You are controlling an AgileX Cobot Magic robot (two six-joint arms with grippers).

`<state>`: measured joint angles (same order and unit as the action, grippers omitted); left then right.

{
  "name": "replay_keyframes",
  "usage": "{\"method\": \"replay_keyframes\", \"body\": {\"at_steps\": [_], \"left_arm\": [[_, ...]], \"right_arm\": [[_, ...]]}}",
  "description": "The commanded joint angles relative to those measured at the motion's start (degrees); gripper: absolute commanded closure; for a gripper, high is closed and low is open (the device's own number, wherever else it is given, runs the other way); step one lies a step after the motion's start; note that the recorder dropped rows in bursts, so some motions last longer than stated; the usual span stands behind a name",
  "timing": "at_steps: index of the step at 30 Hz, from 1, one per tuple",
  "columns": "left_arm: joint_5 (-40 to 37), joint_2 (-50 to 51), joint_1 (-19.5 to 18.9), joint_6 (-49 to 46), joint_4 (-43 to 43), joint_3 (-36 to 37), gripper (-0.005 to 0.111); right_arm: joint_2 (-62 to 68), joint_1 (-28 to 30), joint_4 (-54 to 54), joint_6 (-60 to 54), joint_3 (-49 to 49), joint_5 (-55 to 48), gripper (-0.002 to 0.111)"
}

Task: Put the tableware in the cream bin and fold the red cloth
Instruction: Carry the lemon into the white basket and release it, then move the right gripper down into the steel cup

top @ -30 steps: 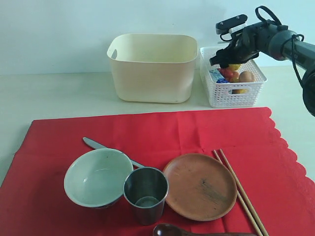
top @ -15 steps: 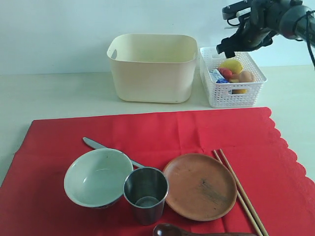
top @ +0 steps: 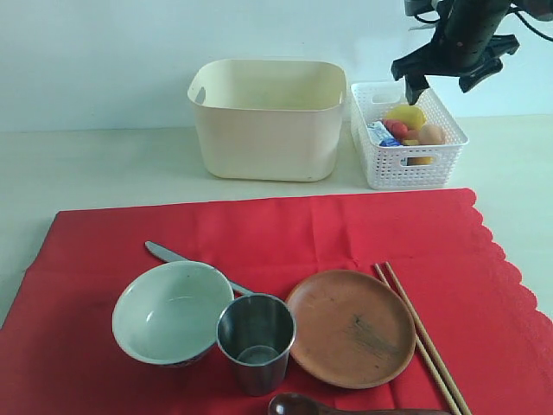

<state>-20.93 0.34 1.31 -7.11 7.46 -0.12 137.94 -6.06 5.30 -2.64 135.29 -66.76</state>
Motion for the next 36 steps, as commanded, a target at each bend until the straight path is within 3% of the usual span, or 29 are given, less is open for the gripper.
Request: {"method": "replay_keyframes", "body": {"at_steps": [1, 11, 19, 36], "left_arm": [[0.55, -0.34, 0.42, 0.13, 0.23, 0.12, 0.107], [0.55, -0.34, 0.42, 0.13, 0.23, 0.12, 0.107], [0.55, -0.34, 0.42, 0.13, 0.23, 0.12, 0.107], [0.55, -0.34, 0.42, 0.13, 0.23, 0.12, 0.107]], "right_arm": [[-0.97, 0.08, -6.20, -3.27, 0.41, -3.21, 0.030], [-5.11, 0.08, -14.05, -4.76, -6.32, -3.21, 0.030], [-13.90, 0.08, -13.90, -4.91, -19.78, -3.09, 0.030], [-36.12, 0.08, -15.92, -8.47, -58.33, 19.93, 0.030]]}}
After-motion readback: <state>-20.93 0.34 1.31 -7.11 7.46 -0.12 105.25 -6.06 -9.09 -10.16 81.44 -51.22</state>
